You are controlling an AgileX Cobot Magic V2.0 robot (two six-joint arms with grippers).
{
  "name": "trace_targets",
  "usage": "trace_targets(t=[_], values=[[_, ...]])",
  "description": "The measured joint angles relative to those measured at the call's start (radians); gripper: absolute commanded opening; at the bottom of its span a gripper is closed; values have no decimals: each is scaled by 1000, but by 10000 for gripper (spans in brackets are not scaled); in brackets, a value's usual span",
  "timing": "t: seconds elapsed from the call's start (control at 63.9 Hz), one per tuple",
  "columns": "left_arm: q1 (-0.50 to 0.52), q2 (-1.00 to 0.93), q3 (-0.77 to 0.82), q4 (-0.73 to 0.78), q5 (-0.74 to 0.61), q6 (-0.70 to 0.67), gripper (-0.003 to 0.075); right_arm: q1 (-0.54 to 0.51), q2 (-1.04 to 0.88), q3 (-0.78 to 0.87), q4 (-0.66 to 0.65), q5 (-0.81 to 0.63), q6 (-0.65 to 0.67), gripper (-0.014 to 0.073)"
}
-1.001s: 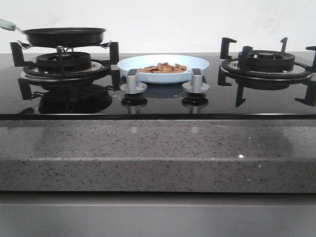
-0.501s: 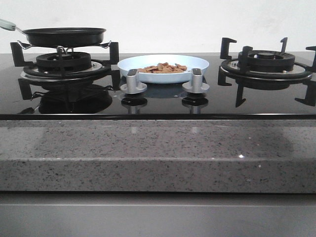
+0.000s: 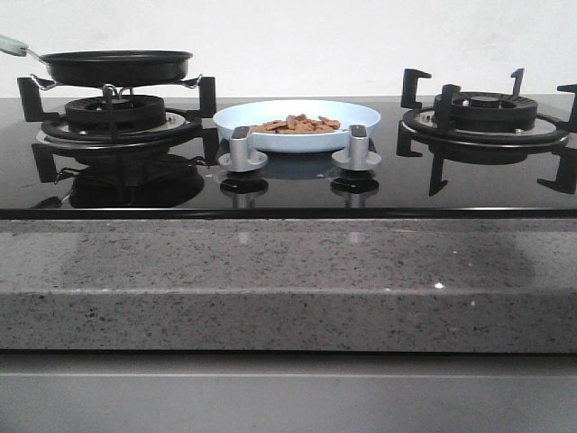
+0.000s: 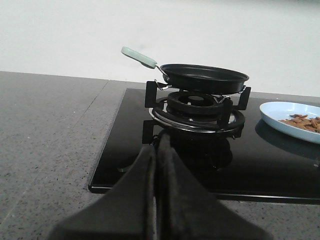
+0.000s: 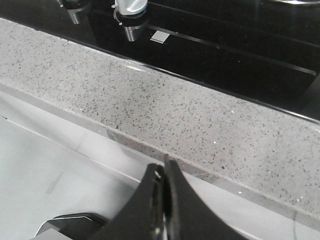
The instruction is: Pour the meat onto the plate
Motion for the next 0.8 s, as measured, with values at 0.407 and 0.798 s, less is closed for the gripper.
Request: trace_targets(t=[0.407,0.798], values=[[0,0,0,10,-2,-2,-20,0,0,0,0,0,0,-69],[0,0,0,10,-2,-2,-20,0,0,0,0,0,0,-69]])
